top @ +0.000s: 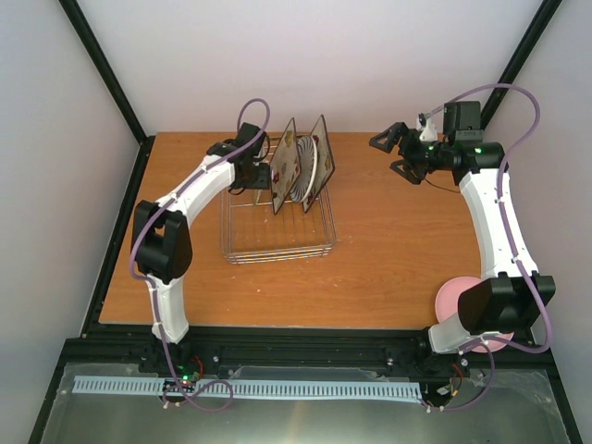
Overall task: Load the plates into the dish rack
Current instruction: Insert the plate into the dish rack, then pick up the plate at the center of the board.
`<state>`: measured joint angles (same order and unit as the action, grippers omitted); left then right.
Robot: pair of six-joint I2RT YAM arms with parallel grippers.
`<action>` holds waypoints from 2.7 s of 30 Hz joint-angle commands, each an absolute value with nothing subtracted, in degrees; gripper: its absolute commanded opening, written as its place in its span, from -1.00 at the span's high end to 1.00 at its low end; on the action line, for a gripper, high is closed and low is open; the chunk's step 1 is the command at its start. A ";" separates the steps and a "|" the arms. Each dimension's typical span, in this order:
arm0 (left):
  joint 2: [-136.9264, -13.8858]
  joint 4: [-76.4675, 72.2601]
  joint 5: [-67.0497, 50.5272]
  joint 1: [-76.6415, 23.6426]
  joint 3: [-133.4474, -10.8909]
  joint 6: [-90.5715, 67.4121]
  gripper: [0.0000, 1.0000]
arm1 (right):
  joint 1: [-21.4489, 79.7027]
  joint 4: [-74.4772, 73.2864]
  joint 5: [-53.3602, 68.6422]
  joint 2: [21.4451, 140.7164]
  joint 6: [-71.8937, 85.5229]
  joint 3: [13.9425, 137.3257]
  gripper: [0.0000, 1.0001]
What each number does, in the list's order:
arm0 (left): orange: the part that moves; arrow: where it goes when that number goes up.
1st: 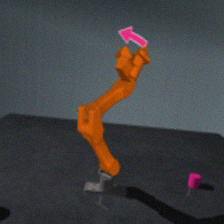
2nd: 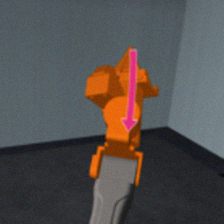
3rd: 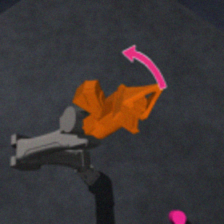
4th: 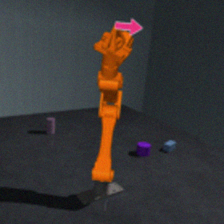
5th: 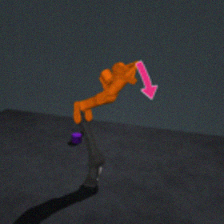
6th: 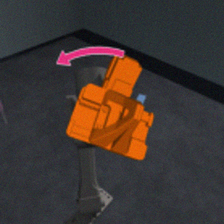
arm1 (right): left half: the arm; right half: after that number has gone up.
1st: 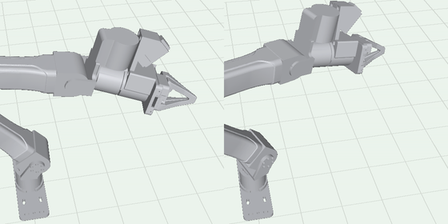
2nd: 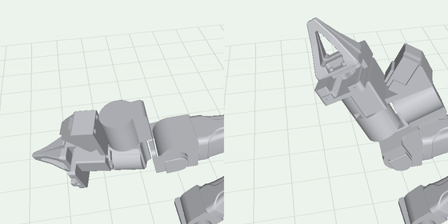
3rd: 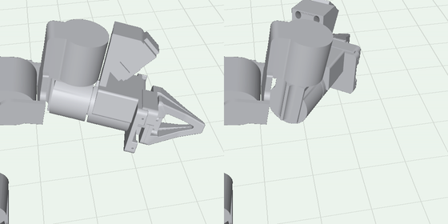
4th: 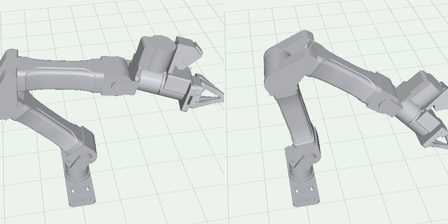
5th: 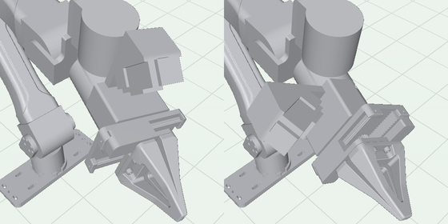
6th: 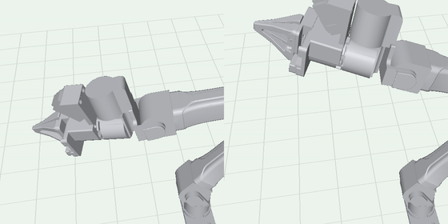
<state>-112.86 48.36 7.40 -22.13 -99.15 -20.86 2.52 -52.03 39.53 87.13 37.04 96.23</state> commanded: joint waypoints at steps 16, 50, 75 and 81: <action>-89.86 43.69 1.04 -19.20 -99.96 -20.83 -0.85 | 0.84 -51.51 31.21 82.49 28.30 87.13 -1.00; -124.42 48.75 -21.57 -63.16 -123.83 -21.19 -0.99 | -5.10 -38.58 24.54 31.65 28.47 80.56 -1.00; -117.18 37.83 -13.94 -60.36 -106.77 -30.42 -1.00 | -4.31 -81.88 -10.31 51.31 23.24 96.63 -0.97; -93.01 28.56 -14.88 -44.44 -82.10 -31.98 -0.99 | -4.42 -86.33 -7.17 55.55 31.26 76.77 -0.61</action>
